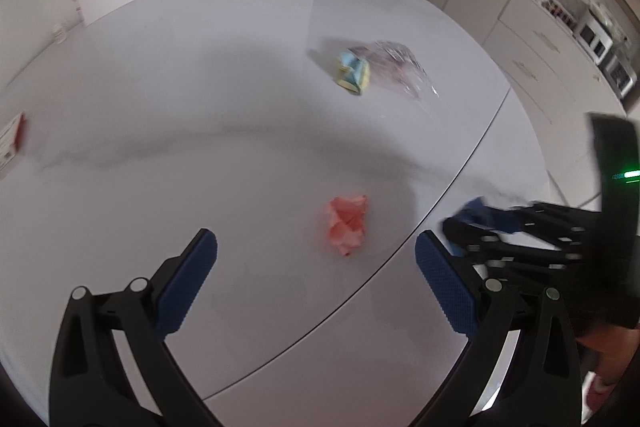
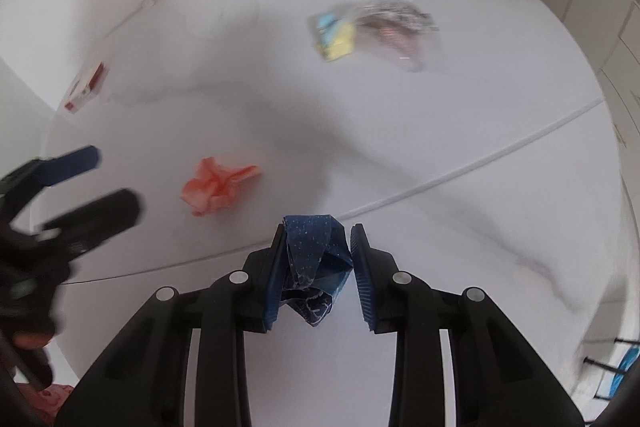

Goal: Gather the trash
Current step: 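Grasp the pink tissue with the left tool, then carry pink tissue and blue cloth to the bin and release both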

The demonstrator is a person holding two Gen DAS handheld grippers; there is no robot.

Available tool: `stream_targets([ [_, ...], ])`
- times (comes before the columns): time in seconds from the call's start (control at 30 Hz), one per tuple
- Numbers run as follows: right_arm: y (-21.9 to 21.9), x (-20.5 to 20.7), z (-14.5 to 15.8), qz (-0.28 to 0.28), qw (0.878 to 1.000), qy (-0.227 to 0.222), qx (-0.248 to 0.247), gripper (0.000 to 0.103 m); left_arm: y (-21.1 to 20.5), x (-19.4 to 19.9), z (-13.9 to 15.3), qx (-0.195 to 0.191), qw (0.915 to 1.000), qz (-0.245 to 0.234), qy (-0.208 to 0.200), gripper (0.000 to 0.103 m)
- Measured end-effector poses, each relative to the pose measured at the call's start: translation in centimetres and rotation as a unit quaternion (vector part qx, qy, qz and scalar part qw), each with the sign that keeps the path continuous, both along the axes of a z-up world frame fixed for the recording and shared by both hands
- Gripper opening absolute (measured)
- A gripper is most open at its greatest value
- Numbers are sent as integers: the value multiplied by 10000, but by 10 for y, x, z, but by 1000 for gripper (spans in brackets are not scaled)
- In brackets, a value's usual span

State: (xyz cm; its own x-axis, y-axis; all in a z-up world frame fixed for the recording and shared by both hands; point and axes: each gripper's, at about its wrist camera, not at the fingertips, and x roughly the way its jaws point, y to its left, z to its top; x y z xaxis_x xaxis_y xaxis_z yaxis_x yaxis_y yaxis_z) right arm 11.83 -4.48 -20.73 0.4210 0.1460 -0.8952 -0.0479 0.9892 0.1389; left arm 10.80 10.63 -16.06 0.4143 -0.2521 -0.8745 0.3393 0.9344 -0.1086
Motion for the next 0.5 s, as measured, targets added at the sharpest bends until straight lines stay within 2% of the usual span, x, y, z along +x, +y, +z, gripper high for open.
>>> stream_targets([
  [0.13,-26,-17,9,-320,9995,-35,75,32,-23,11,-24,195,9996,-203,63,86],
  [0.3,-54,-33,13,-712,9973,-48,165,32,-37,23,-50,409,9986,-193,277,64],
  [0.5,-69,-40,12,-910,9956,-78,200,32,-44,22,-55,573,9981,-167,162,42],
])
